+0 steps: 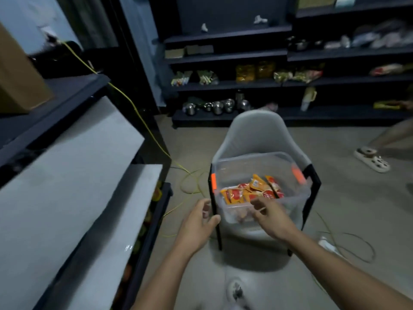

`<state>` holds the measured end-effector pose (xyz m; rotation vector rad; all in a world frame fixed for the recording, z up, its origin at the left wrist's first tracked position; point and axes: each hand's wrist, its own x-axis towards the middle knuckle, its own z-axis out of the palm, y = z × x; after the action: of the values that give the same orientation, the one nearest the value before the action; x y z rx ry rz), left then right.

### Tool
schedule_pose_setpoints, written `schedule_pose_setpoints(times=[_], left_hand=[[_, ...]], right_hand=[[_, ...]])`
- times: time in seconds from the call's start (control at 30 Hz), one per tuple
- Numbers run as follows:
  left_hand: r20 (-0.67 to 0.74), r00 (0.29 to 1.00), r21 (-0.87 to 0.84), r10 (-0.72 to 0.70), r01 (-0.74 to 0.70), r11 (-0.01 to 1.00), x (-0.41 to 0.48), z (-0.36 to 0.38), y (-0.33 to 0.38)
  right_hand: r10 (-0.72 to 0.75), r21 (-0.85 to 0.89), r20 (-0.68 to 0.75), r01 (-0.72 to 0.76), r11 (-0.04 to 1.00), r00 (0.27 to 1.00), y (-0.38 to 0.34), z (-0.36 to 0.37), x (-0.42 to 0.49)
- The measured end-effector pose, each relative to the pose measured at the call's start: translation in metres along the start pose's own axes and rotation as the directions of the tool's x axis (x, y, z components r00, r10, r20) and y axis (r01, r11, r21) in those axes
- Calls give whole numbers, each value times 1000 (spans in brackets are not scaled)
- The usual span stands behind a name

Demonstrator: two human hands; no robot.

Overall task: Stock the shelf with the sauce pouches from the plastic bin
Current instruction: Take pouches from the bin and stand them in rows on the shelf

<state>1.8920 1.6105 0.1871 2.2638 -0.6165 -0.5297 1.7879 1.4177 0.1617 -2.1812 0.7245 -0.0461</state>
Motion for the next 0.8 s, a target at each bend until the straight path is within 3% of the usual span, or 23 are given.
schedule_pose_setpoints(times=[0.13, 0.3, 0.47, 0.6, 0.7, 0.8], left_hand=[[121, 992, 24, 36, -40, 999, 69, 35, 6], [347, 938, 203, 11, -87, 975, 167, 90, -2], [381, 918, 63, -107, 90, 994, 261, 150, -4], [397, 903, 53, -165, 157, 986, 322, 203, -9], [427, 888, 123, -171, 131, 984, 349, 243, -23], [467, 874, 265, -132, 4, 964, 361, 279, -39]], right_hand=[[90, 53, -32, -88, 995, 995, 38, -13, 56], [240, 99, -2, -239, 966, 971, 88, -23, 134], [411, 93, 42, -413, 906, 911, 141, -34, 206], [514, 24, 96, -519, 855, 852, 189, -30, 253], [568, -48, 149, -568, 821, 809, 228, -16, 280], [610, -137, 230, -596, 791, 758, 262, 1, 297]])
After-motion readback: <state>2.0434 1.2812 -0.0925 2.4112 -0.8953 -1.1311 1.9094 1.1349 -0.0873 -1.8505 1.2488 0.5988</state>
